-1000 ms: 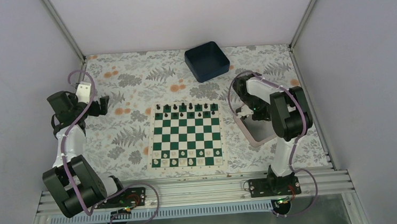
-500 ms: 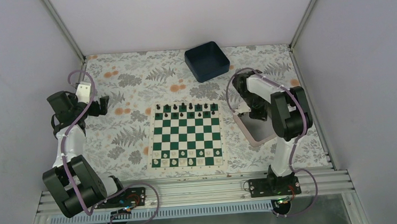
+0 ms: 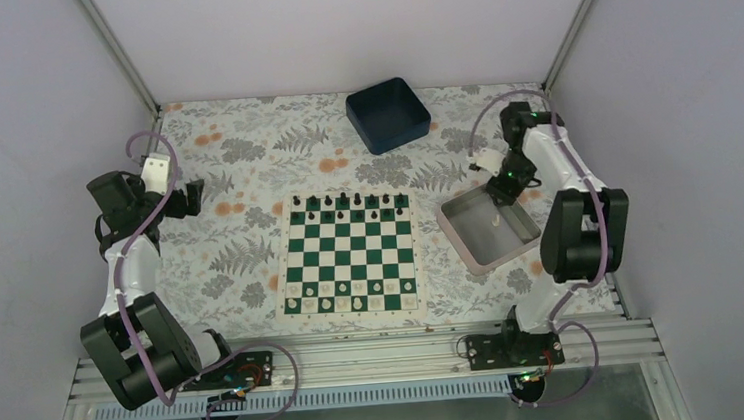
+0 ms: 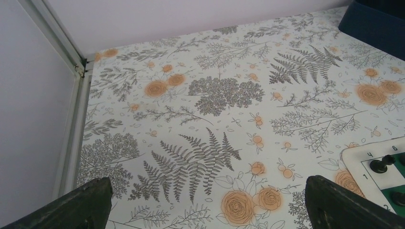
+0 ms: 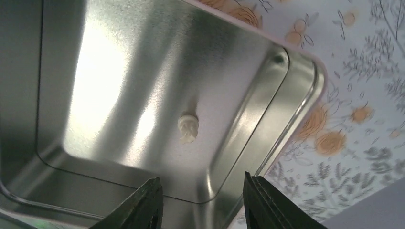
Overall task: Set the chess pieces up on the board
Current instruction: Adjust the chess piece in the storage box, then pick up the chess piece from the storage box.
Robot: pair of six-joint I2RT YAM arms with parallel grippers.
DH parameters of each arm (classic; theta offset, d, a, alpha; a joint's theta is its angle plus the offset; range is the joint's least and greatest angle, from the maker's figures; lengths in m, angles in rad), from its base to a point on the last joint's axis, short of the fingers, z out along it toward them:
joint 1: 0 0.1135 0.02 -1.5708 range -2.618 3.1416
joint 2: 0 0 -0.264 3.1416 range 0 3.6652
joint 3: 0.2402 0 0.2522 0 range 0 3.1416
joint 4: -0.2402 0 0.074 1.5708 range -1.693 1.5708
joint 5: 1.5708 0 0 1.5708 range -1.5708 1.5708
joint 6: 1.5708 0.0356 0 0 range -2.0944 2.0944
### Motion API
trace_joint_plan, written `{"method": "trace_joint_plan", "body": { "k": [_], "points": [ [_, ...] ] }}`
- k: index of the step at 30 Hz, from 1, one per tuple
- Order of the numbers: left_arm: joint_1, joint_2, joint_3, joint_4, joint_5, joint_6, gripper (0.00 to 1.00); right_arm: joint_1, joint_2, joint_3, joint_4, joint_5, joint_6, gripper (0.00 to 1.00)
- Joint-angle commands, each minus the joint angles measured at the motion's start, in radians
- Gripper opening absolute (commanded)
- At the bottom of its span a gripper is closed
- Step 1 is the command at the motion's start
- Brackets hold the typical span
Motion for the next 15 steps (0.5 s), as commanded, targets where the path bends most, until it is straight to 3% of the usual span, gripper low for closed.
{"method": "trace_joint_plan", "body": {
  "k": [1,8,15],
  "points": [
    [0.007,-0.019,0.030,-0.005,0.045,-0.010,1.00,-0.061,-0.102,-0.086,0.081,-0.194,0.193,0.45],
    [0.007,-0.018,0.036,-0.013,0.070,-0.011,1.00,-0.062,-0.203,-0.295,0.290,-0.218,0.389,0.48],
    [0.007,-0.033,0.032,-0.015,0.072,-0.014,1.00,-0.064,-0.209,-0.374,0.433,-0.096,0.478,0.41]
  ]
}}
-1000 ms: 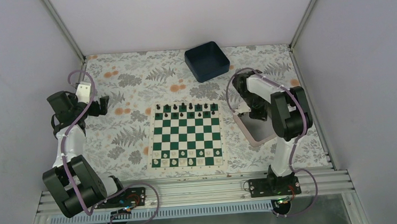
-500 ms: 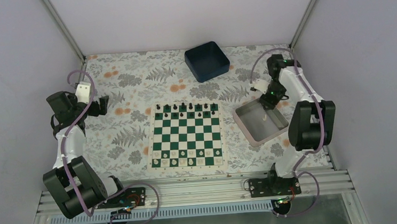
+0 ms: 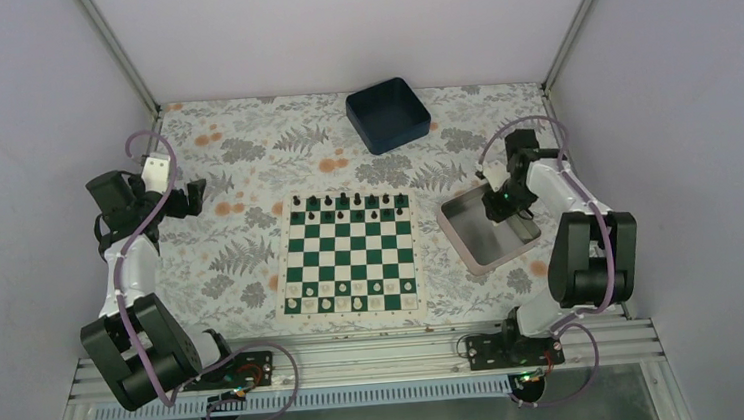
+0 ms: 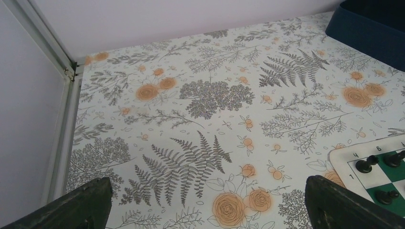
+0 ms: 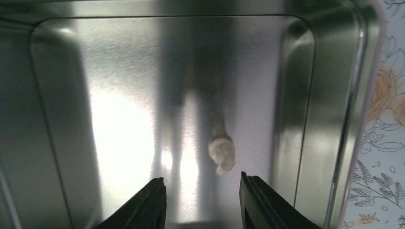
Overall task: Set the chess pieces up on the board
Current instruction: Pick up the chess piece from the storage box.
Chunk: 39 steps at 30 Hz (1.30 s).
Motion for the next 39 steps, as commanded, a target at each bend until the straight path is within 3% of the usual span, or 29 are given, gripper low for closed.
{"method": "trace_joint_plan", "body": {
  "k": [1,18,30,35,39],
  "points": [
    [0.006,-0.030,0.025,0.000,0.033,-0.010,1.00,0.000,-0.014,-0.028,0.141,0.058,0.099,0.41],
    [0.007,-0.023,0.027,0.001,0.034,-0.009,1.00,-0.013,0.084,-0.109,0.206,0.090,0.101,0.31],
    [0.006,-0.024,0.025,0.003,0.029,-0.010,1.00,-0.024,0.080,-0.107,0.227,0.106,0.063,0.11],
    [0.007,-0.017,0.028,0.001,0.031,-0.010,1.00,-0.012,0.013,-0.051,0.140,0.085,-0.029,0.06],
    [0.007,-0.012,0.030,0.001,0.029,-0.010,1.00,0.046,-0.050,0.046,-0.028,0.076,-0.100,0.05]
  ]
}}
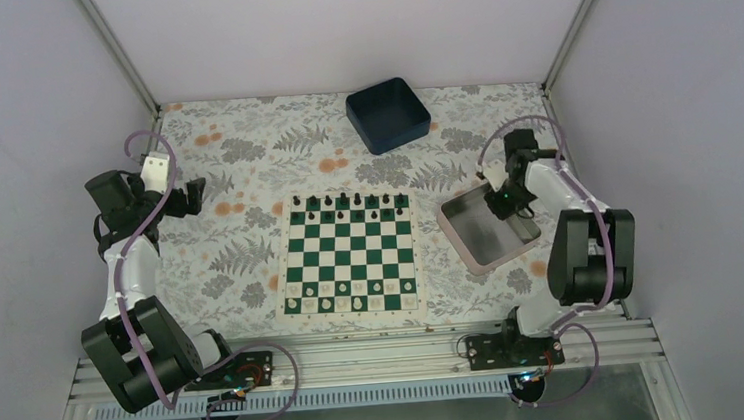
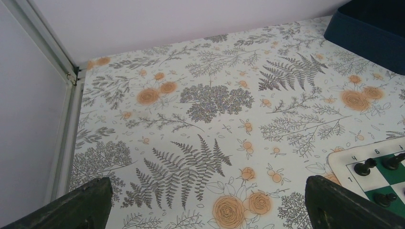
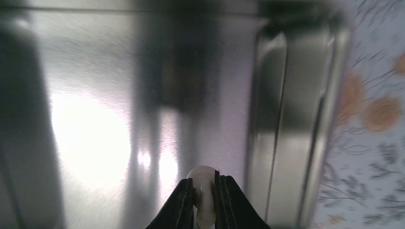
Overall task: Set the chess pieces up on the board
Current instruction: Pick up the chess piece from the storage box, then place the chess piece on the chessboard.
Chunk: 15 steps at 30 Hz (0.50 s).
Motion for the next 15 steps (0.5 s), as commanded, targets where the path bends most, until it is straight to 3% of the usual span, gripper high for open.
{"method": "trace_joint_plan", "body": {
  "k": [1,8,15],
  "points": [
    [0.007,0.003,0.027,0.003,0.023,-0.007,1.00,0.071,-0.101,0.131,-0.191,-0.016,-0.103,0.05],
    [0.007,0.004,0.022,0.021,-0.009,-0.010,1.00,0.357,-0.142,0.261,-0.350,-0.131,-0.107,0.05],
    [0.007,0.014,0.011,0.040,-0.059,-0.004,1.00,0.670,-0.146,0.160,-0.297,-0.238,-0.120,0.07]
  ]
}}
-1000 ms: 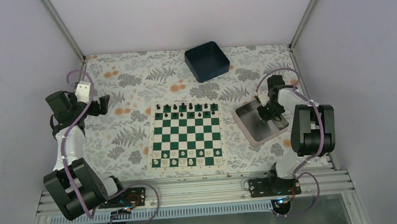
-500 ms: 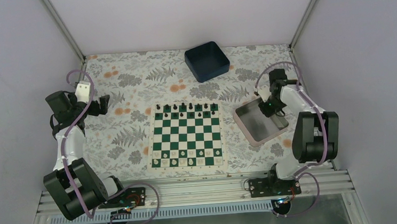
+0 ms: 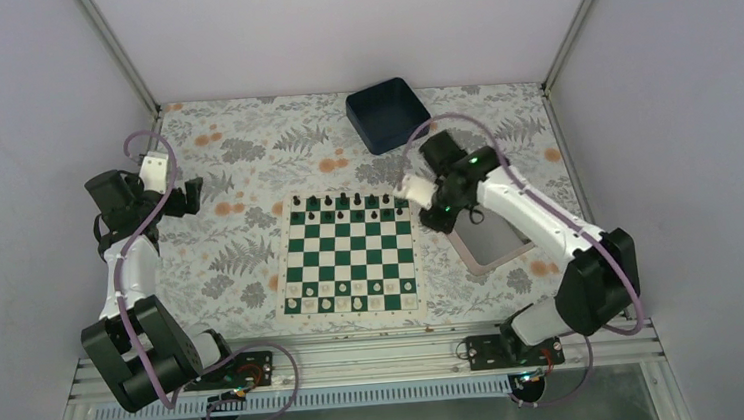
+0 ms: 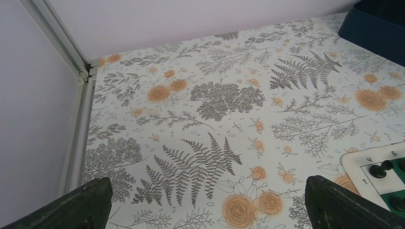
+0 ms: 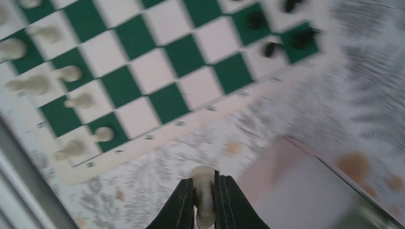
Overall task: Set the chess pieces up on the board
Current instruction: Place the chess piece on the chessboard.
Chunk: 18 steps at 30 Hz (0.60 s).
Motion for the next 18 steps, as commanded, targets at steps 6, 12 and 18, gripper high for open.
{"method": "trace_joint_plan", "body": {
  "k": [6,12,18],
  "points": [
    [0.007,0.019,0.007,0.048,-0.078,0.001,1.00,0.399,-0.036,-0.197,0.065,-0.132,0.020,0.07],
    [0.007,0.013,-0.003,0.062,-0.125,0.003,1.00,0.476,-0.054,-0.279,0.159,-0.109,0.015,0.07],
    [0.006,0.001,-0.005,0.058,-0.146,0.007,1.00,0.479,-0.034,-0.328,0.256,-0.115,0.004,0.07]
  ]
}}
